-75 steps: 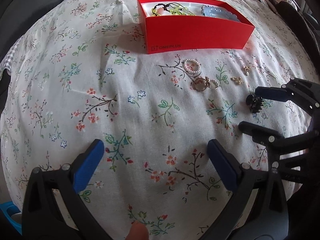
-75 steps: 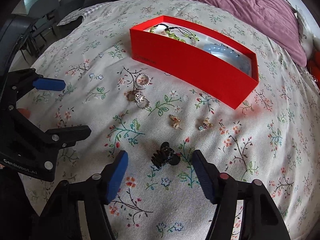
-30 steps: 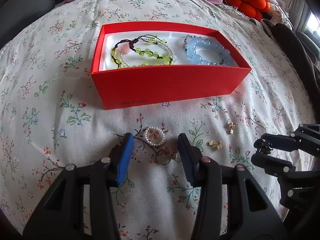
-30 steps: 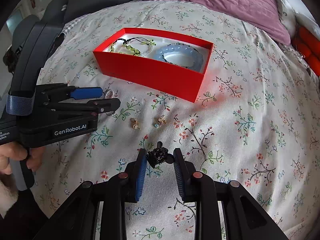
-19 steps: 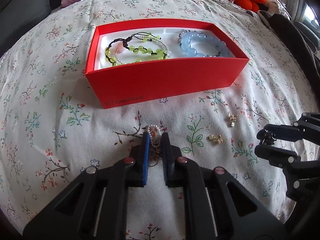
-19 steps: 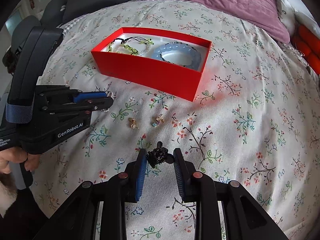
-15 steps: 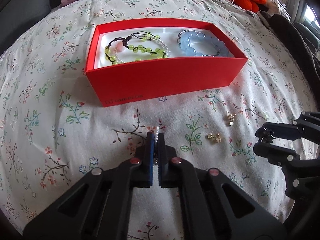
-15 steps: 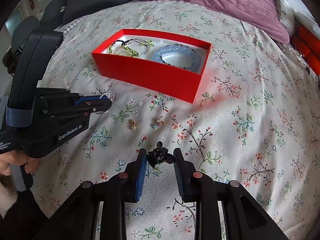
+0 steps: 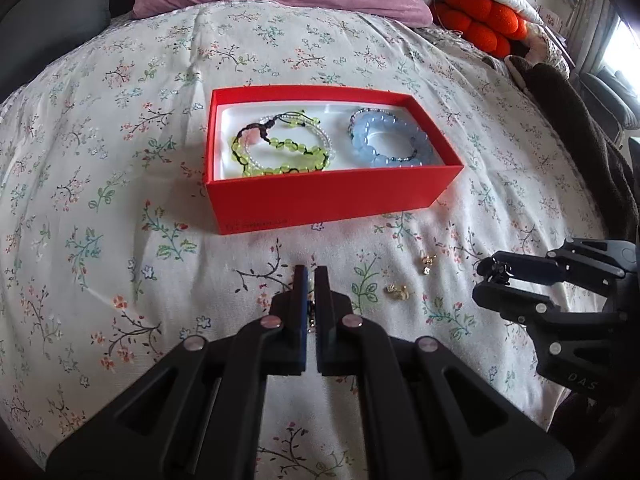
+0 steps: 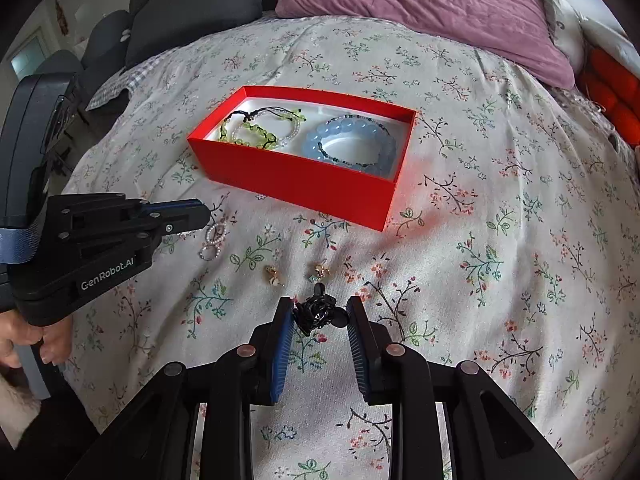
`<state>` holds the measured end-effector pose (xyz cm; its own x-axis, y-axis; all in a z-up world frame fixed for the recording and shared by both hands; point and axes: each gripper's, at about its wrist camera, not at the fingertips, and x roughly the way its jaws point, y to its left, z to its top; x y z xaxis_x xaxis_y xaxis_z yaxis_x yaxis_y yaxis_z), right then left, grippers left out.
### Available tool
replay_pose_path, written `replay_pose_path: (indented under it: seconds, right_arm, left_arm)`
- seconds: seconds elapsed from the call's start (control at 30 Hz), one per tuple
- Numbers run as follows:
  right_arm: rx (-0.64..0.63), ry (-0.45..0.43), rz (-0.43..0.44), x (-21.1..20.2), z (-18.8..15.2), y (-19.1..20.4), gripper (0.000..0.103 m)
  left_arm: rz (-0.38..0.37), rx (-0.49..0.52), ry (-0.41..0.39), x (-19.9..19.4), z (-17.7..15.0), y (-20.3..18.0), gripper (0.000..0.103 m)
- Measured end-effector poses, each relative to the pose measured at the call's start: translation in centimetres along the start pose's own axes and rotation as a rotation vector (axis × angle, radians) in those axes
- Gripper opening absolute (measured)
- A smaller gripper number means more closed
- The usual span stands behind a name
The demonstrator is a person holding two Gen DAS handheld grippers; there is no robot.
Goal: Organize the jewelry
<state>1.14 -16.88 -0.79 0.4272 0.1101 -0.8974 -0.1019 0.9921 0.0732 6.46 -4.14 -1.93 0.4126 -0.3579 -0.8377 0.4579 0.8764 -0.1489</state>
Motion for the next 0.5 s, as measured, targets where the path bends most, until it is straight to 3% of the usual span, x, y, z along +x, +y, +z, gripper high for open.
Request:
replay_pose_path:
  seconds: [0.27, 0.37, 0.4, 0.5]
  right_arm:
    - [0.032, -0.027, 0.014, -0.9, 0.9, -0.6, 0.027]
    - [0.04, -0.036, 0.018, -1.0, 1.2, -0.7, 0.027]
    - [0.043, -0.035, 0.019, -1.0, 1.3, -0.7, 0.027]
    - [0.051, -0.023, 0.025, -0.6, 1.3, -0.5, 0.027]
  left_arm:
    - [-0.046, -0.057, -0.024, -1.7, 0.8, 1.0, 0.003]
    - [-0.069, -0.062, 0.009, -1.2, 0.7, 1.2, 0.004]
    - [-0.066, -0.057, 0.02, -0.7, 0.6, 1.2, 0.009]
    - [-0.043, -0.038, 0.061, 1.1, 0.0, 1.2, 0.042]
